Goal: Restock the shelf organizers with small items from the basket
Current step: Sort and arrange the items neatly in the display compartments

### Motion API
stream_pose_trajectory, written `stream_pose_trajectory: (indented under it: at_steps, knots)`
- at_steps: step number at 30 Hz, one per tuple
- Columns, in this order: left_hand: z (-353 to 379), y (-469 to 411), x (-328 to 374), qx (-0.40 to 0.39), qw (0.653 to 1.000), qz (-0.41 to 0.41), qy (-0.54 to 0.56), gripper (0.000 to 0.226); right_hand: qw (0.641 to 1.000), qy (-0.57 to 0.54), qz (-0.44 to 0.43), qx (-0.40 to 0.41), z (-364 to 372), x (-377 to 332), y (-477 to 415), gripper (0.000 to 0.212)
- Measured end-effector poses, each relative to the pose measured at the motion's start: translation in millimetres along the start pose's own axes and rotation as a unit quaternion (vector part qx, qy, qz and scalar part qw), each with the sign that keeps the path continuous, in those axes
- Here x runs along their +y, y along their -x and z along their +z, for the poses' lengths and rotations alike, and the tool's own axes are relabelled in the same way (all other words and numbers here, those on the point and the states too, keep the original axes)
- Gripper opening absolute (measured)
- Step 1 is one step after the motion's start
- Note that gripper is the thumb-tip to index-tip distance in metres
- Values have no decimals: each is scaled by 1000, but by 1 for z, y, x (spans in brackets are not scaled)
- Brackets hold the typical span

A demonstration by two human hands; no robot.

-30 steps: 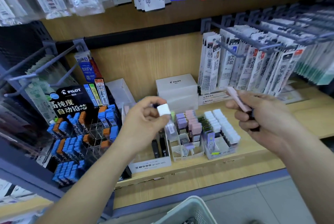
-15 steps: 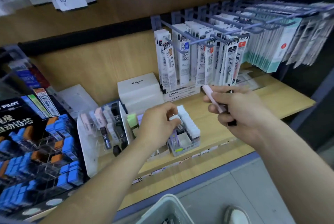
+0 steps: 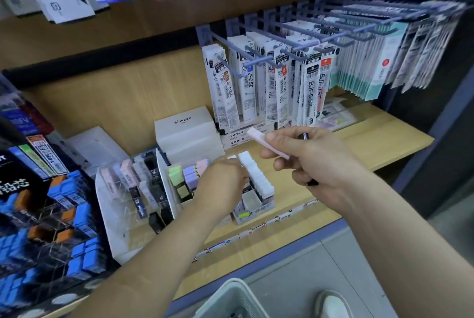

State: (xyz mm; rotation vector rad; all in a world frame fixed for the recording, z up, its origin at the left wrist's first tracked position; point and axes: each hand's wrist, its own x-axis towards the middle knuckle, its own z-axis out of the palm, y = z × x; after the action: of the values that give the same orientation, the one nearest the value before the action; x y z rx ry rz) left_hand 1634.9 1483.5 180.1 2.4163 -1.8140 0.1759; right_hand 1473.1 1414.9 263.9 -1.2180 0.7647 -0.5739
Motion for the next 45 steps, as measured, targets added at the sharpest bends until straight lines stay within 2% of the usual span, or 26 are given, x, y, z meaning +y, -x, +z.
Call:
stream_pose_trajectory:
  at_steps: [2, 3, 4, 5, 6, 8, 9, 10, 12, 14, 19, 22, 28, 31, 34, 36, 40, 43, 45]
  knots:
    - [-5, -1, 1, -14, 999, 0, -36, 19, 1000, 1, 2, 5, 2, 1, -1, 18]
    - [-7, 0, 0, -10, 1000, -10, -7, 21, 1000, 2, 3, 7, 3, 1, -1, 18]
    - [-13, 1, 0, 7, 996, -42, 74, 22, 1000, 2, 3, 8, 4, 1, -1, 17]
    - [-22, 3, 2, 22, 972, -105, 208, 22, 1000, 2, 2, 7, 4, 1, -1, 15]
    - [-34, 5, 4, 37, 911, -171, 373, 22, 1000, 4, 0, 6, 5, 1, -1, 16]
    - [-61, 13, 6, 39, 716, -237, 655, 25, 1000, 15, -8, 5, 7, 2, -1, 16]
    - [-72, 18, 5, 20, 649, -235, 724, 29, 1000, 24, -11, 4, 9, 3, -1, 16]
    - [-82, 23, 4, -2, 626, -222, 748, 32, 999, 35, -13, 1, 11, 4, -1, 15]
    - [-95, 33, 3, -28, 654, -177, 735, 30, 998, 52, -15, -12, 17, 5, 0, 17]
    - [-99, 39, 0, -14, 681, -155, 715, 24, 998, 52, -10, -34, 23, 5, 2, 18]
    - [-98, 55, -17, 40, 692, -171, 701, 15, 997, 27, 59, -41, 36, 6, 3, 14]
    - [-101, 67, -30, 64, 704, -204, 677, 21, 993, -26, 104, -40, 41, 7, 0, 7]
    - [-116, 86, -74, 146, 658, -283, 682, 13, 985, -68, 128, -93, 65, 16, -1, 27]
    - [-116, 94, -91, 176, 646, -296, 682, 10, 980, -48, 133, -137, 83, 21, 0, 24]
    - [-113, 100, -93, 174, 658, -293, 671, 11, 972, -9, 103, -210, 106, 25, 4, 19]
    - [-111, 104, -92, 168, 676, -285, 659, 14, 971, -1, 69, -229, 122, 29, 6, 19]
    - [-114, 113, -102, 140, 711, -273, 633, 21, 974, 106, -22, -199, 144, 42, 2, 4]
    - [-113, 120, -113, 109, 757, -280, 580, 13, 952, 227, -112, -170, 155, 54, -1, 21]
    - [-113, 124, -118, 97, 776, -282, 556, 11, 936, 262, -163, -171, 160, 57, 0, 21]
